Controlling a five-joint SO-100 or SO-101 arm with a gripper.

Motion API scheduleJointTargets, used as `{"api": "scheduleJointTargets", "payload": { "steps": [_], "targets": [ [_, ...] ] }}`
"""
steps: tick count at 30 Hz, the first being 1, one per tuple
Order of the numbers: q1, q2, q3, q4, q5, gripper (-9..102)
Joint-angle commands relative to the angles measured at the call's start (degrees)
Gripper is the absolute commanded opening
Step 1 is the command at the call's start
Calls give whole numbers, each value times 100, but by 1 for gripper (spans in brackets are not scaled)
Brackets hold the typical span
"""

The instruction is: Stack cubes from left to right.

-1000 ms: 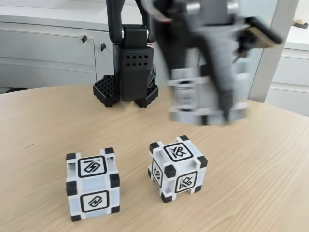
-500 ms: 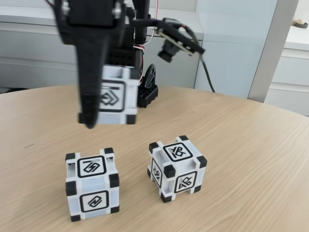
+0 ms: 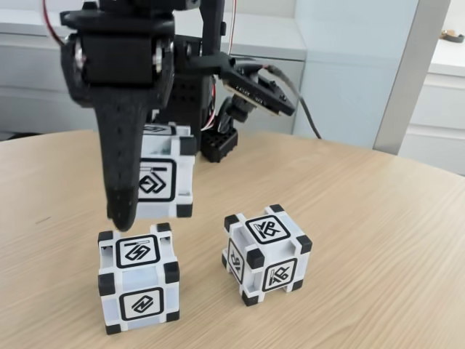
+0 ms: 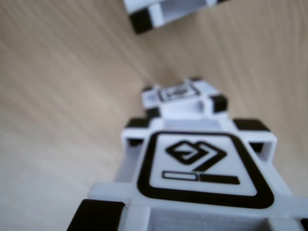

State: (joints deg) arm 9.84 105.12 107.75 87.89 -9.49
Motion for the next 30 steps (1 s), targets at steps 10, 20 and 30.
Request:
{"api": "scheduleJointTargets", "payload": {
  "steps": [10, 20, 30],
  "targets": [
    [35, -562, -650, -70, 18, 0],
    [44, -747, -659, -79, 70, 0],
    [290, -747, -703, -79, -44, 0]
  ]
}}
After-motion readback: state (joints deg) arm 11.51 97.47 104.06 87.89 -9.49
